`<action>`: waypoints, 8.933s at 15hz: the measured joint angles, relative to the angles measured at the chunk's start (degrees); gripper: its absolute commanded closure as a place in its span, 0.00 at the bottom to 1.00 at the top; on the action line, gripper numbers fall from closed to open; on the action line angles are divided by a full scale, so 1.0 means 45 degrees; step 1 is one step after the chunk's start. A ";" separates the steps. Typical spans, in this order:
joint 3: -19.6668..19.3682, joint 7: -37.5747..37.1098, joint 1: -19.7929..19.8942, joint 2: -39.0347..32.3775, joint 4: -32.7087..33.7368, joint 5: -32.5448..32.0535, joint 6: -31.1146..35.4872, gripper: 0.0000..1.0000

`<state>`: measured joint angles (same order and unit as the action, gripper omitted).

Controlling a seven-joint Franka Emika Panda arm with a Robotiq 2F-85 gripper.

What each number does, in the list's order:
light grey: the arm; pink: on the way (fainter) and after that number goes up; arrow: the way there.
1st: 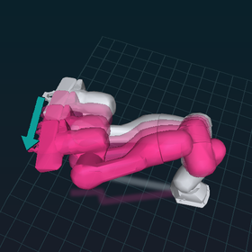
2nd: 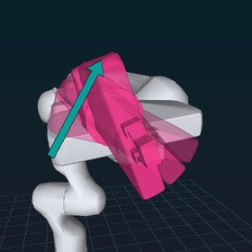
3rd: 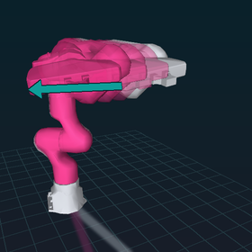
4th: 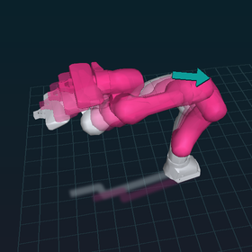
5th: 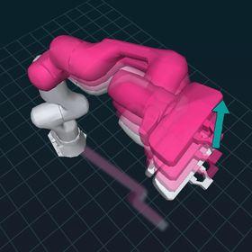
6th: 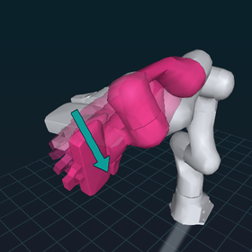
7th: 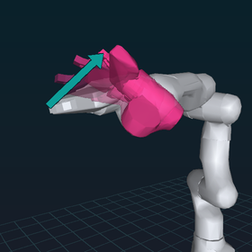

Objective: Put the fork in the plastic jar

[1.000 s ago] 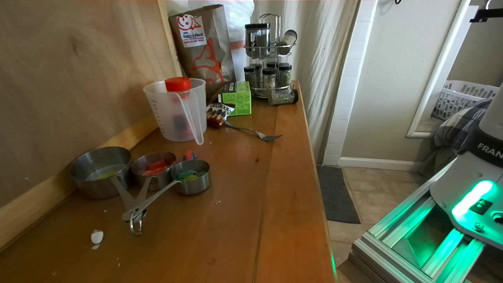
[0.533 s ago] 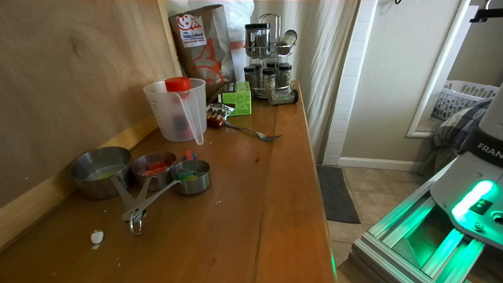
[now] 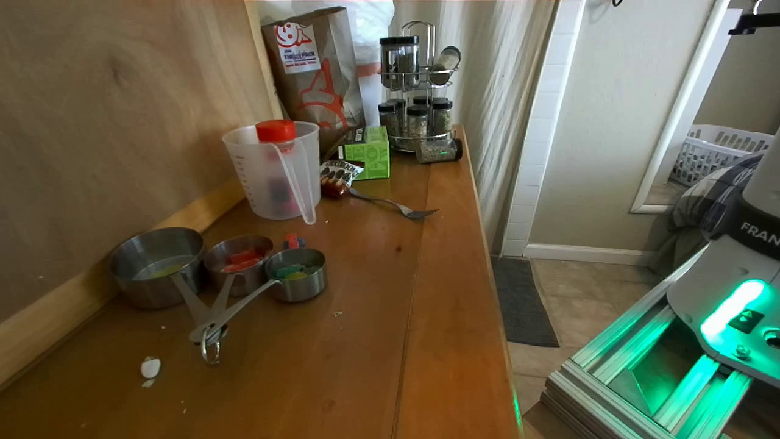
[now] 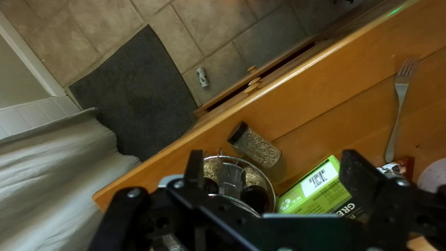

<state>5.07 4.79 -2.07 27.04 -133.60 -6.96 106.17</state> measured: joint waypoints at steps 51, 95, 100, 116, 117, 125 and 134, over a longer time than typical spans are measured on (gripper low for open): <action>0.1482 0.0578 -0.3214 -0.5116 -0.2432 0.5413 0.6798 0.00; 0.1879 0.1130 -0.3995 -0.1943 -0.2583 0.5778 1.0106 0.93; 0.1866 0.1364 -0.4592 -0.2468 -0.2559 0.5894 1.1782 0.98; -0.3280 1.0487 -1.2139 -0.2947 -0.2663 1.6106 1.7161 0.98; -0.3269 1.0502 -1.2369 -0.3084 -0.2639 1.6263 1.7996 0.98; -0.0861 0.6731 -1.0380 -0.3867 -0.2937 1.2993 1.9153 0.98; -0.3650 0.8543 -1.3436 -0.3248 -0.2286 1.4602 1.5304 0.93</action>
<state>-11.35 43.23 -62.53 12.43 -143.88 58.75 175.03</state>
